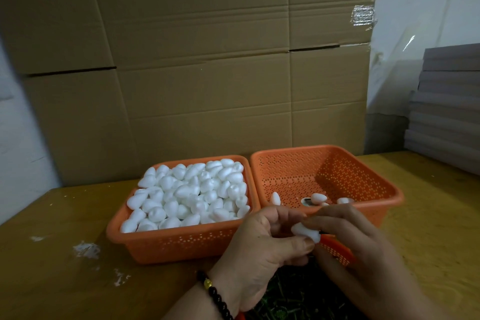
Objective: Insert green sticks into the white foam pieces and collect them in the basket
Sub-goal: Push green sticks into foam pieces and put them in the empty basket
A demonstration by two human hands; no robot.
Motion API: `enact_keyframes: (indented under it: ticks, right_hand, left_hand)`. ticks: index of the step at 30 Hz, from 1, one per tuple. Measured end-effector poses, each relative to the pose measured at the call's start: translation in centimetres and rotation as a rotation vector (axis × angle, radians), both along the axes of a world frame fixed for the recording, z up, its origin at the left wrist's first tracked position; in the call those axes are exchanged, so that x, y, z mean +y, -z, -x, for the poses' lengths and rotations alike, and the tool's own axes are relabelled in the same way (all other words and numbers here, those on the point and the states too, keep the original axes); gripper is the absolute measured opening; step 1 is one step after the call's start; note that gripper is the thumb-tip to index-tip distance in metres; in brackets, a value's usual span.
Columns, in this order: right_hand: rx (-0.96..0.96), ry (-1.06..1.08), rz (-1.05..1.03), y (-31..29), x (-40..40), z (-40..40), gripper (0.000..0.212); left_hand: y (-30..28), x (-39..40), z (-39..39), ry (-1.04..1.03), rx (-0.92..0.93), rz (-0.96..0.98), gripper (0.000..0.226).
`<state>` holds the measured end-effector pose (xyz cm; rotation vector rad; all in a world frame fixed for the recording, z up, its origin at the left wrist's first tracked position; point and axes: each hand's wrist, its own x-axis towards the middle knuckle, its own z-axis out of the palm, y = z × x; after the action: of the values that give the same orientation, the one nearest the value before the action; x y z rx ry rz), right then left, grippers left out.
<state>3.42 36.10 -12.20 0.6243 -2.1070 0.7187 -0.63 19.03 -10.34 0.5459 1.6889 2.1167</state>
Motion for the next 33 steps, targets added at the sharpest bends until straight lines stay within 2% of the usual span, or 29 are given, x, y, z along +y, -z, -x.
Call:
enact_keyframes:
  ticks: [4, 6, 8, 10, 12, 17, 24, 29, 33]
  right_hand:
    - [-0.03, 0.041, 0.051, 0.0, 1.4, 0.7, 0.024]
    - [-0.063, 0.126, 0.121, -0.1, 2.7, 1.2, 0.019]
    - [-0.093, 0.253, 0.16, 0.1, 4.2, 2.0, 0.022]
    - [-0.136, 0.403, 0.161, 0.4, 5.6, 2.8, 0.028]
    - [-0.187, 0.496, 0.136, 0.6, 6.3, 3.3, 0.029]
    - [-0.156, 0.557, 0.036, 1.2, 6.2, 3.7, 0.028]
    - [-0.199, 0.555, -0.007, 1.3, 6.1, 3.9, 0.028]
    - [-0.249, 0.56, -0.024, 1.1, 6.2, 3.8, 0.032]
    - [-0.269, 0.573, -0.022, 1.2, 6.0, 3.8, 0.046]
  left_hand:
    - [-0.8, -0.5, 0.4, -0.11, 0.066, 0.07, 0.049]
    - [-1.7, -1.5, 1.1, -0.258, 0.194, 0.163, 0.041]
    - [-2.4, -3.0, 2.1, -0.472, 0.395, 0.309, 0.024]
    - [-2.7, -4.6, 3.2, -0.684, 0.596, 0.533, 0.012]
    - [-2.6, -6.0, 4.1, -0.78, 0.73, 0.782, 0.007]
    - [-1.7, -7.4, 5.2, -0.69, 0.741, 1.099, 0.011]
    - [-1.3, -6.8, 5.4, -0.518, 0.793, 1.386, 0.054]
    - [-0.8, -6.9, 5.9, -0.441, 0.815, 1.469, 0.065]
    - [-0.5, -7.0, 6.1, -0.447, 0.848, 1.464, 0.089]
